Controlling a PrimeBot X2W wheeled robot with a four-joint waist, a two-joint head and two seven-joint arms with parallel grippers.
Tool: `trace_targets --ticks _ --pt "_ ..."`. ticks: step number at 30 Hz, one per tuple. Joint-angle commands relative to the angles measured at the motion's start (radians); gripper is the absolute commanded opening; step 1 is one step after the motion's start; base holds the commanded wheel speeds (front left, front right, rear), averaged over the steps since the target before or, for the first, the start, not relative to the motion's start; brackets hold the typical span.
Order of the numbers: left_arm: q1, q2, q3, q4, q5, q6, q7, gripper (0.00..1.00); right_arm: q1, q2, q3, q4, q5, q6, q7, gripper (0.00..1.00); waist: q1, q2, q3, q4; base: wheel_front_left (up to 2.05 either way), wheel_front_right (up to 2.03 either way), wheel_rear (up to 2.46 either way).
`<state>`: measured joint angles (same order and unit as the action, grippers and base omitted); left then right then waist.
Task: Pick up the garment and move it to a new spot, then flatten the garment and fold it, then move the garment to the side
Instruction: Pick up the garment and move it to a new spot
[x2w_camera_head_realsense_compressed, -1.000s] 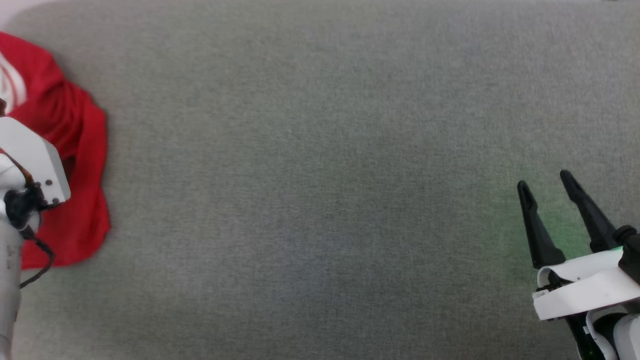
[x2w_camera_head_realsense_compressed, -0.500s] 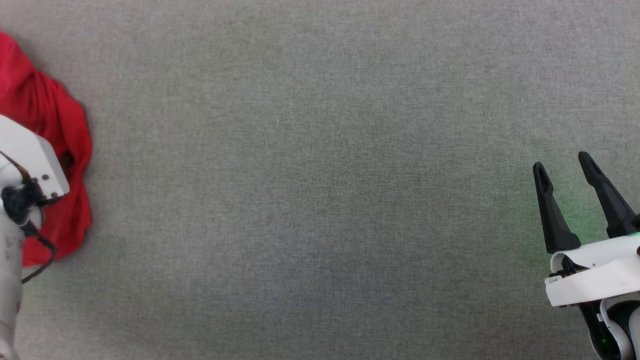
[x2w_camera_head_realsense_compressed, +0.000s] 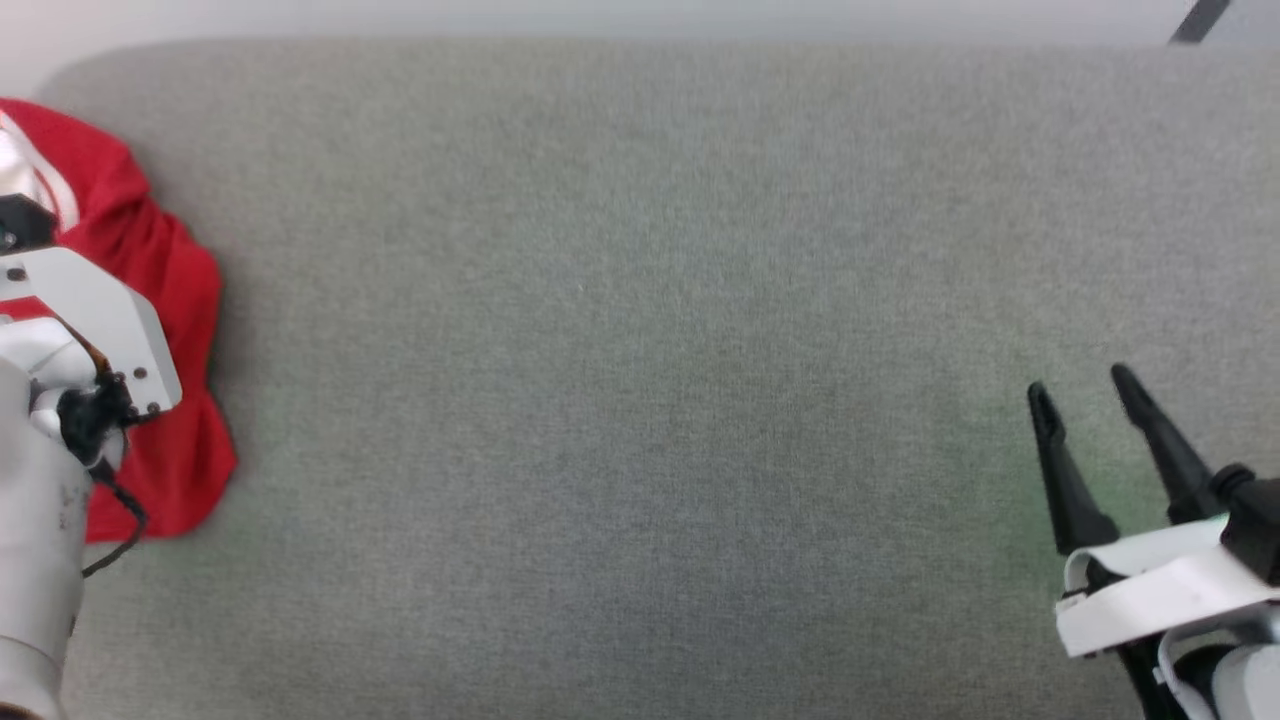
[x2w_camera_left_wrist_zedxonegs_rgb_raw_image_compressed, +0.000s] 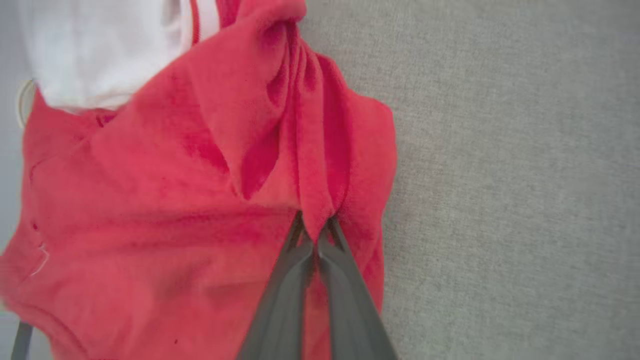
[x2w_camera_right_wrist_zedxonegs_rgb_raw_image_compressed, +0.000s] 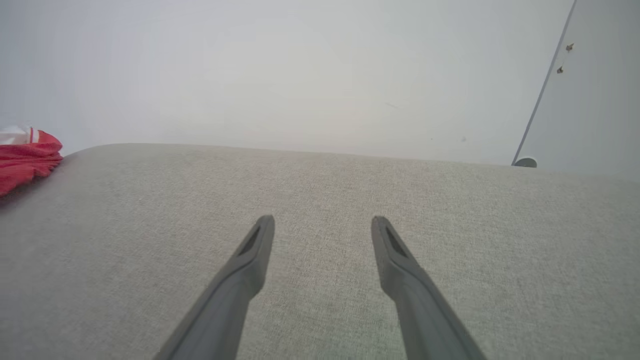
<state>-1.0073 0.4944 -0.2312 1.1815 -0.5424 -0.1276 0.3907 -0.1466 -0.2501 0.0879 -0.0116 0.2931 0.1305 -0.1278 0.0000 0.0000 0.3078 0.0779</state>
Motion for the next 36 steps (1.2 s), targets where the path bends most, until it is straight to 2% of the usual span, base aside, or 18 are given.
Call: trace_targets --ticks 1,6,17,25,36 --pt "0.006 0.007 -0.008 -0.007 0.007 -0.004 -0.014 0.0 0.019 0.005 0.007 0.01 0.005 0.0 -0.008 1.0 0.0 0.0 -0.076 0.014 0.0 0.0 0.0" --pt "0.005 0.014 -0.054 -0.052 0.002 -0.005 -0.033 0.0 0.057 0.025 0.023 0.047 0.017 0.0 -0.023 1.0 0.0 0.0 -0.17 0.028 0.0 0.0 0.0" --pt "-0.046 0.076 -0.166 -0.202 -0.013 -0.004 -0.107 0.0 0.126 0.071 0.045 0.101 0.033 0.0 -0.049 1.0 0.0 0.0 -0.322 0.057 0.0 0.0 0.0" --pt "-0.123 0.104 -0.234 -0.302 -0.022 -0.004 -0.151 0.0 0.14 0.092 0.042 0.119 0.035 0.0 -0.071 1.0 0.0 0.0 -0.372 0.066 0.0 0.0 0.0" --pt "-0.167 0.098 -0.309 -0.429 -0.092 -0.004 -0.117 0.0 0.148 0.094 -0.021 0.128 0.021 0.0 -0.092 1.0 0.0 0.0 -0.402 0.028 0.0 0.0 0.0"
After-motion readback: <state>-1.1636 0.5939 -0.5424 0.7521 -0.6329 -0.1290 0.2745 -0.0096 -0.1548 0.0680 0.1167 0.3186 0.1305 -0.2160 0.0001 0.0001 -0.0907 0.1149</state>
